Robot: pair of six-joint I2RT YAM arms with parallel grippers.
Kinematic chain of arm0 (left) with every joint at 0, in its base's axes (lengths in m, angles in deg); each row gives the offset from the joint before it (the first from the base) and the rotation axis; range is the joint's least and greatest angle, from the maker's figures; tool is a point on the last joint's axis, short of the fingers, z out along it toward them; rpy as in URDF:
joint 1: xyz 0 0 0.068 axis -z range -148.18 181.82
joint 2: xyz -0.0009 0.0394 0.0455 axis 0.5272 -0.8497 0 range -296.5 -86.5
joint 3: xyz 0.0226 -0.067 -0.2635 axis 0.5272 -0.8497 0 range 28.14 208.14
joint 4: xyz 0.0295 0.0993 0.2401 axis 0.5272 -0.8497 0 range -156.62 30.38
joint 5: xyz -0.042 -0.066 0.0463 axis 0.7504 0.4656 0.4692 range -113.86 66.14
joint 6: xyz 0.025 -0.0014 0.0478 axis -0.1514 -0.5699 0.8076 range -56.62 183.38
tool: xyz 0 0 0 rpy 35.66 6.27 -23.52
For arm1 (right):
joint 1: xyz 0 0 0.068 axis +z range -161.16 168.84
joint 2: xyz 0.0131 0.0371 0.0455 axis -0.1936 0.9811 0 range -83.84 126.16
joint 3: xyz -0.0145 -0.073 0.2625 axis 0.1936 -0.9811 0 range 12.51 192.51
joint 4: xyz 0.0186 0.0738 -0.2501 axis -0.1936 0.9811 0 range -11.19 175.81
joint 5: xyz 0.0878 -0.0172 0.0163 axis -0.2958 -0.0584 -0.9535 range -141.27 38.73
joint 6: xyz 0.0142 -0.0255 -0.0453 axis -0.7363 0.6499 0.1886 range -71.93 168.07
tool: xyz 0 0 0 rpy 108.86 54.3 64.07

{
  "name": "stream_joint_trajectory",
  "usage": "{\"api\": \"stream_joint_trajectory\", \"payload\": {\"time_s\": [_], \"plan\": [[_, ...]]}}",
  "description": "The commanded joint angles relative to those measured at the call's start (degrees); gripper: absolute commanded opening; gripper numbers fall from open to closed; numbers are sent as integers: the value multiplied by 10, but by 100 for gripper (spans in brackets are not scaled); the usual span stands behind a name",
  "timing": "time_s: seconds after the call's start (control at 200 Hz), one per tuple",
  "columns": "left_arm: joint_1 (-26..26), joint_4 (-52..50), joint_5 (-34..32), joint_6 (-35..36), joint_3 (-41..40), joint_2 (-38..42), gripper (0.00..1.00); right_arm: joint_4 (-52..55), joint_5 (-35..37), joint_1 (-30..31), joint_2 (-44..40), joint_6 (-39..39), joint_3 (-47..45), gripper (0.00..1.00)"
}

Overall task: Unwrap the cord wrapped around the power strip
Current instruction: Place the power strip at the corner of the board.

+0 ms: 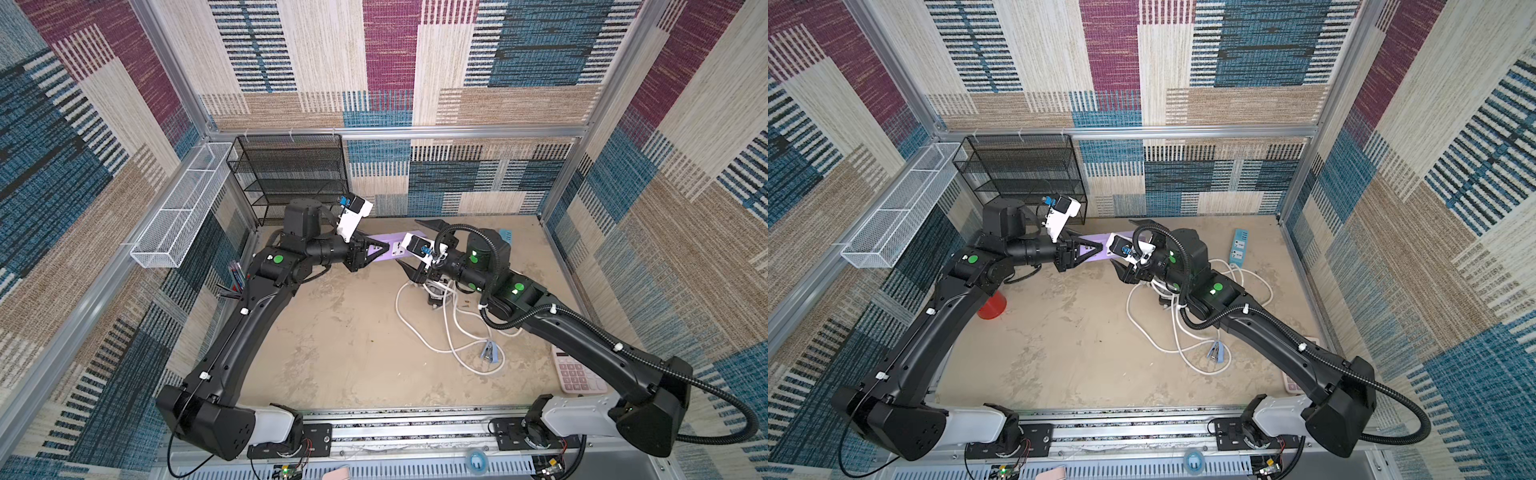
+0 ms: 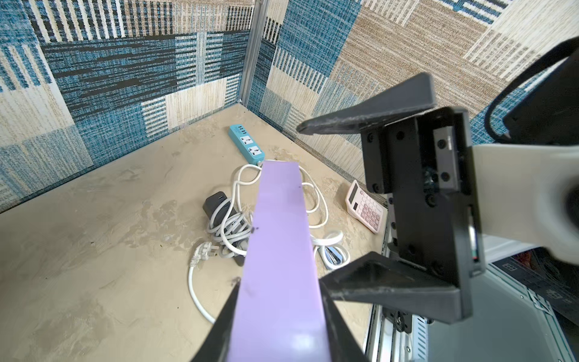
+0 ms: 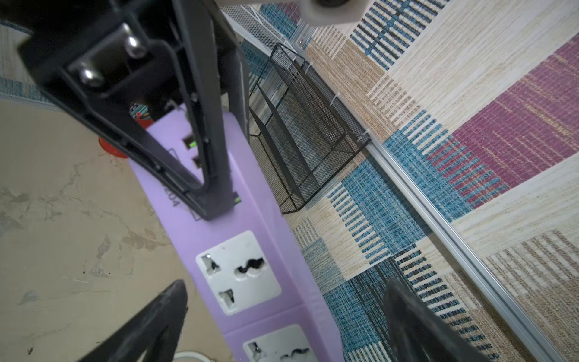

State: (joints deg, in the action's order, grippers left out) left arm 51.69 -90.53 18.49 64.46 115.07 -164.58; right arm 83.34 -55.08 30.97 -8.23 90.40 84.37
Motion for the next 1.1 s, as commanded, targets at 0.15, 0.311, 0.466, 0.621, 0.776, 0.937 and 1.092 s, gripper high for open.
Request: {"api": "stream_joint_trajectory", "payload": {"time_s": [0.15, 0.311, 0.466, 0.621, 0.776, 0.937, 1.092], "plan": [[-1, 6, 15, 19, 6, 7, 0, 30, 32, 3, 32, 31, 29, 95], [-1, 5, 17, 20, 6, 5, 0, 31, 42, 5, 47, 33, 31, 85], [-1, 5, 19, 18, 5, 1, 0, 14, 49, 5, 42, 32, 28, 59], [0, 9, 12, 20, 2, 3, 0, -3, 52, 4, 32, 29, 16, 35], [-3, 34, -15, 9, -12, 13, 0, -7, 56, 4, 24, 21, 2, 26], [-10, 92, -55, -16, -48, 44, 51, -10, 58, 5, 12, 1, -19, 20], [-23, 159, -123, -38, -92, 84, 99, -15, 57, -10, 9, -36, -45, 17]]}}
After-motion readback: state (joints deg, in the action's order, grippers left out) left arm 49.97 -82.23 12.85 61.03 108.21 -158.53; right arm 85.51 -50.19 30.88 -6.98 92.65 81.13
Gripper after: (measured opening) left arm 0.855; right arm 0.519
